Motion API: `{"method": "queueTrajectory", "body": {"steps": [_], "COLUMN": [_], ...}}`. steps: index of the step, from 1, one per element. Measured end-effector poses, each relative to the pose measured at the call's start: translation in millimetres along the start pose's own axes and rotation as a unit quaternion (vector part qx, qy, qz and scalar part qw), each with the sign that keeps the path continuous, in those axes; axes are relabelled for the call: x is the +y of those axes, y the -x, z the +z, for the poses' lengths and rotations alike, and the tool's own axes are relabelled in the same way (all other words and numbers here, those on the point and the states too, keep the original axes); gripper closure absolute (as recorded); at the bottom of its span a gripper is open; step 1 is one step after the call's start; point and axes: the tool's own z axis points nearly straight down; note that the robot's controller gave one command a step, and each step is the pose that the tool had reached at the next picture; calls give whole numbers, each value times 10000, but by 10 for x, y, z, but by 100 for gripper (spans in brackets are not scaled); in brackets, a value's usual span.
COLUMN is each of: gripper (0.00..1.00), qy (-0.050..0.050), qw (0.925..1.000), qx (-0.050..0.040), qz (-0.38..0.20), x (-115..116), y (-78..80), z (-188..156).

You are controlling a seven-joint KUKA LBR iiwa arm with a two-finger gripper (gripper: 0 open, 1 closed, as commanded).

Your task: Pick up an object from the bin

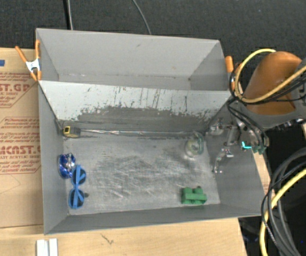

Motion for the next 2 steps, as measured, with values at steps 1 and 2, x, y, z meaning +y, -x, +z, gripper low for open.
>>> {"method": "queueTrajectory", "body": {"steps": [1,2], "gripper": [0,0], "qy": [-21,49], "qw": [9975,9993], "qx": [-43,24], "qz": [-704,-381], "x": [429,159], "y": [-705,-620], "z": [590,631]}}
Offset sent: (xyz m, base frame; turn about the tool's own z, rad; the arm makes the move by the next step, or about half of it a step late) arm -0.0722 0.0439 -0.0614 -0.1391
